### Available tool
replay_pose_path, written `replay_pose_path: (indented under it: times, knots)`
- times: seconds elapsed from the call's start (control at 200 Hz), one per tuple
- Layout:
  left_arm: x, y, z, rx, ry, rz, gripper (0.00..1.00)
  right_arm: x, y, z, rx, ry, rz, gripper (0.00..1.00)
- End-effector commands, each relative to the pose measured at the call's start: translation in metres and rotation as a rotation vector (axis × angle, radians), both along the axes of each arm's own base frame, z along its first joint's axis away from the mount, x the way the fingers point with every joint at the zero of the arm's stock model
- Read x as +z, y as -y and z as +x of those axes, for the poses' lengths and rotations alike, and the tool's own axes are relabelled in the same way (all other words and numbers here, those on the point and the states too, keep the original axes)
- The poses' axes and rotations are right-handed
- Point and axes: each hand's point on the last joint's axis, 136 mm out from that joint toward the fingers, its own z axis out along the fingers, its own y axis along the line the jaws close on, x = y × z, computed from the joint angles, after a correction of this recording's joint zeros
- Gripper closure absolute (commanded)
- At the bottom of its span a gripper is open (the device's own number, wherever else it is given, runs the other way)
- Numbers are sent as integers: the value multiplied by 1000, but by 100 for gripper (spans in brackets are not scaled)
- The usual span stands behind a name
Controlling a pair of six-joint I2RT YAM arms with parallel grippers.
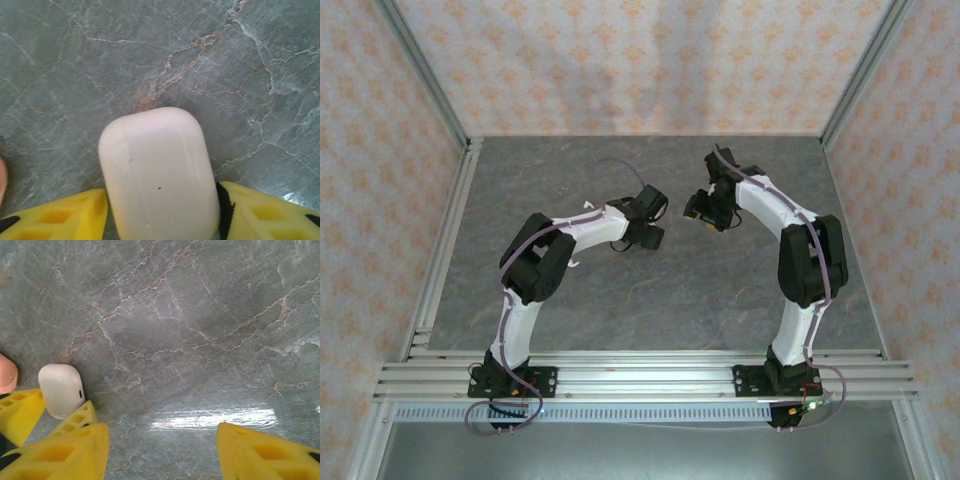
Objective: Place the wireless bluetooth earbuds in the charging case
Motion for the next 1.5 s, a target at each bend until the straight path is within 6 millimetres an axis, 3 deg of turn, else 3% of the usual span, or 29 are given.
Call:
replay_pose_path:
  times: [0.0,0.18,0.28,0.33,0.485,0.51,0.716,0.826,0.976,1.266,1.496]
  knots:
    - [-7,-3,2,-16,10,44,48,25,-7,7,3,68,71,42]
    - [3,-5,-4,-70,27,47,61,38,-25,11,-20,73,271,45]
    - [17,2,-13,-169,42,16,80,50,-27,7,3,98,289,47]
    - [22,4,-17,-213,44,7,84,54,-26,3,15,106,290,48]
    - [46,10,-31,-348,96,-30,84,65,-33,-13,61,108,353,49]
    - [63,11,-34,-372,129,-55,84,68,-37,-17,73,105,380,49]
    - [129,16,-75,-582,256,-174,85,93,-46,-43,119,133,503,46]
    - [158,15,-101,-671,291,-234,85,119,-51,-58,162,177,562,45]
    - [188,12,-125,-749,341,-286,85,153,-73,-86,275,209,644,42]
    - [215,12,-141,-802,375,-334,85,165,-99,-117,393,164,655,42]
    - [218,10,-144,-807,381,-330,84,165,-108,-128,436,140,654,54]
